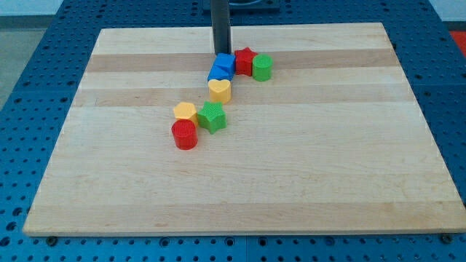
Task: Push the red star to the green circle
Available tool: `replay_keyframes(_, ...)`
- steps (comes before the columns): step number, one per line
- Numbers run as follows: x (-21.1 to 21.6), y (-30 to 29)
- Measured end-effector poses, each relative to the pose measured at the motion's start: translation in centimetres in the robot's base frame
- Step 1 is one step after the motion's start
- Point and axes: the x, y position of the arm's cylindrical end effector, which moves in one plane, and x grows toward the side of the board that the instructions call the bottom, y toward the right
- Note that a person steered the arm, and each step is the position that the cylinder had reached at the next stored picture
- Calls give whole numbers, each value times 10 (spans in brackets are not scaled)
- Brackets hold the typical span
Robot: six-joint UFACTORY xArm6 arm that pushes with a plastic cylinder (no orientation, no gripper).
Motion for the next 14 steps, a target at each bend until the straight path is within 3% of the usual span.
replay_keyframes(1, -2, -28)
replay_keyframes(2, 21, -63)
replay_keyframes(3, 53, -70)
replay_keyframes(6, 89, -69)
replay_keyframes(10, 189, -69)
replay_keyframes(11, 202, -58)
replay_keyframes(14, 188, -3)
